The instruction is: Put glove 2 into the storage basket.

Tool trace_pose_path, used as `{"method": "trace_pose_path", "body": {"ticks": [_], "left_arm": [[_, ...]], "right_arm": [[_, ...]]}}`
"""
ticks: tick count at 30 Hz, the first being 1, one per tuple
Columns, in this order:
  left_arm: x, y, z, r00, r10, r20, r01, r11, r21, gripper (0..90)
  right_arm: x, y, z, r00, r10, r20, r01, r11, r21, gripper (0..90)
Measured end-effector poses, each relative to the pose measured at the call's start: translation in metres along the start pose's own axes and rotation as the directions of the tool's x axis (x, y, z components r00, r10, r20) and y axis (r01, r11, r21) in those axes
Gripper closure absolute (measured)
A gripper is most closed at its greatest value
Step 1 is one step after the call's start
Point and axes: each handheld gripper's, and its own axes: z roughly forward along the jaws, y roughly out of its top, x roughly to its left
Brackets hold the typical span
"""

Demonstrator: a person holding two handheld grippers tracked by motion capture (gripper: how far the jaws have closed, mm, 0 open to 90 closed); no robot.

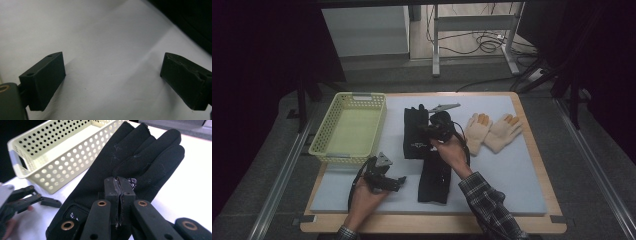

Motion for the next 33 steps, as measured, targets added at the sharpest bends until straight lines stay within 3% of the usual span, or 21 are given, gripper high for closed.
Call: {"method": "trace_pose_path", "body": {"ticks": [3, 9, 16, 24, 33], "left_arm": [[0.0, 0.0, 0.0, 1.0, -0.001, 0.0, 0.001, 1.0, -0.001, 5.9], [0.0, 0.0, 0.0, 1.0, 0.0, 0.002, 0.0, 1.0, -0.001, 5.8], [0.0, 0.0, 0.0, 1.0, -0.005, 0.0, 0.005, 1.0, -0.003, 5.8], [0.0, 0.0, 0.0, 1.0, -0.005, 0.0, 0.005, 1.0, -0.003, 5.8], [-0.001, 0.0, 0.0, 1.0, -0.006, 0.001, 0.006, 1.0, -0.005, 5.8]], "right_arm": [[-0.001, -0.009, -0.008, 0.9996, 0.03, -0.002, -0.03, 1.0, 0.004, 86.7], [0.004, -0.018, -0.03, 0.9989, 0.009, 0.046, -0.01, 1.0, 0.01, 86.7], [0.006, -0.032, -0.043, 0.9966, 0.044, 0.069, -0.046, 0.999, 0.027, 86.6], [0.019, -0.051, -0.057, 0.9924, 0.068, 0.102, -0.072, 0.997, 0.029, 86.6], [0.036, -0.074, -0.079, 0.9885, 0.11, 0.104, -0.113, 0.993, 0.026, 86.5]]}}
